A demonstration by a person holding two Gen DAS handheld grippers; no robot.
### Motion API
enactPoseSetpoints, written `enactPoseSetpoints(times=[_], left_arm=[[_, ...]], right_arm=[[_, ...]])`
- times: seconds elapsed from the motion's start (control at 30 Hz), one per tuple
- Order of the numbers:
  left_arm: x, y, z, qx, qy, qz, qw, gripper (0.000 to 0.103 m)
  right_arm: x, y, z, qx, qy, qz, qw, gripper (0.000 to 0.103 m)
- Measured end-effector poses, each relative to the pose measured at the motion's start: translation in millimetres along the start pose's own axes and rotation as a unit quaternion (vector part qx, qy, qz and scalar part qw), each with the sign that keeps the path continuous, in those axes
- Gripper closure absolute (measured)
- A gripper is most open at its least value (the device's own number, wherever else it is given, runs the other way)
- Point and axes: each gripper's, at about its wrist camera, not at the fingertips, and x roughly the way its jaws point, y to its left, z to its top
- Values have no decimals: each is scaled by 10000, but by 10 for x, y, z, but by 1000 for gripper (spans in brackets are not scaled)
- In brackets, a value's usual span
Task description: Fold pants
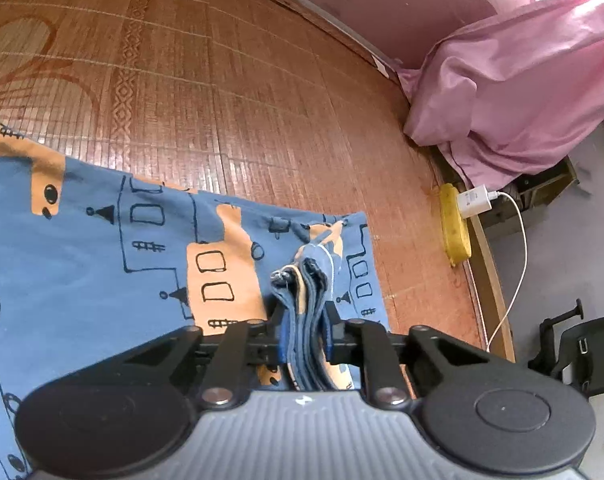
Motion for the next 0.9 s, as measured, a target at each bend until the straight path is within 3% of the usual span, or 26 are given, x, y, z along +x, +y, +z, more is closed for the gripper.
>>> enactPoseSetpoints(times=[0.2,0.6,0.9], left_arm=[[48,-101,10,104,-38,163,9998,91],[52,-153,34,220,12,445,9988,93],[-101,-38,60,331,80,491,9982,93]], right_arm=[[-16,-20,6,116,-48,13,9999,87],[-36,-61,-1,17,-16,73,10000,88],[-37,-109,58,-47,32,423,9991,88]])
